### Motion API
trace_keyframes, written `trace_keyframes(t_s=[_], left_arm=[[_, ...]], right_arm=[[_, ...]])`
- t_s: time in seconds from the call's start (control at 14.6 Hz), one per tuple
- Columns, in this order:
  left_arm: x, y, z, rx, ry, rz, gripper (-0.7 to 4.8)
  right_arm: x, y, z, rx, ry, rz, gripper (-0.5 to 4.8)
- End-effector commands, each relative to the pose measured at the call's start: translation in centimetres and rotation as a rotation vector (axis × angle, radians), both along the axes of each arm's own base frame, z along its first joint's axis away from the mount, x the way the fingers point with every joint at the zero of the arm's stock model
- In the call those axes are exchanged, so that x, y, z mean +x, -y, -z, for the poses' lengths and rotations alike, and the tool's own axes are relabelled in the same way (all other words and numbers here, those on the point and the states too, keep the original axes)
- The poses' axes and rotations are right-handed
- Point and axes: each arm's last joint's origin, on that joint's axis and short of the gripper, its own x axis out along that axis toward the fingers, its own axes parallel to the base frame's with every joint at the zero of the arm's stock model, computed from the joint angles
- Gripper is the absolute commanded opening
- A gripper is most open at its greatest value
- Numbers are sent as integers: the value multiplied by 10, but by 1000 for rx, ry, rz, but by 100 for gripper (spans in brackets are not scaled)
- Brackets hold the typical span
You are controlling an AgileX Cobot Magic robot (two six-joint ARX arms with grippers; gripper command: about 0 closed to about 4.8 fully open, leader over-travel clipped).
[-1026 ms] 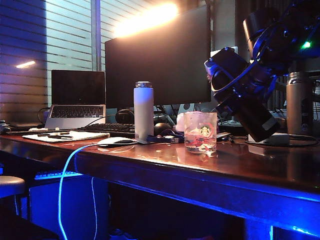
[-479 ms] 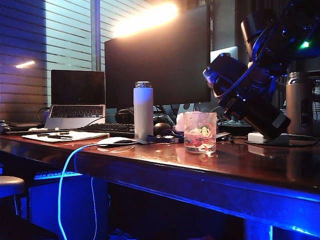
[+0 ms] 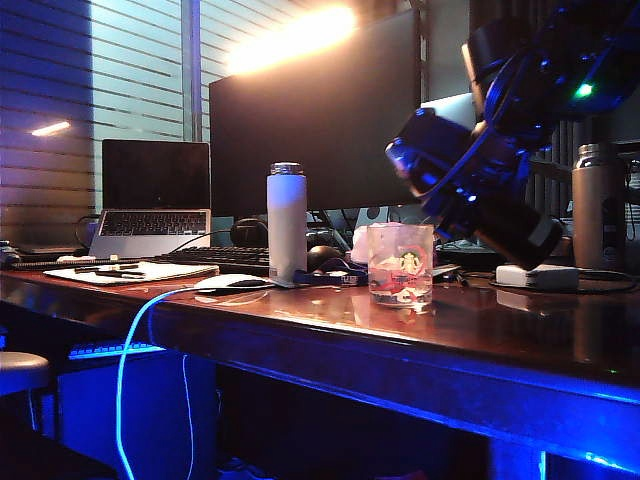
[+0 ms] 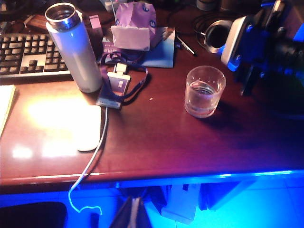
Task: Pick up the black thermos, pour a little water from inside into the glass cup, then place the black thermos back on the table.
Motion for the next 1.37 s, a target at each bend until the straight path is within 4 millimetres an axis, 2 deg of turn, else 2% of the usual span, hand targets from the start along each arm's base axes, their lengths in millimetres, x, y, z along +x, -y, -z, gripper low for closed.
trace_keyframes(t_s=[0.07,0.41,1.37], left_arm=[[-1,0,-2,-4,13,5,-3],[-1,0,-2,-4,13,5,-3],[-1,0,-2,-4,13,5,-3]], right_arm=[[2,-1,-11,-39,59,0,12],[2,0,-7,-179,40,14,12],[0,-4,-7,-325,36,-9,12]])
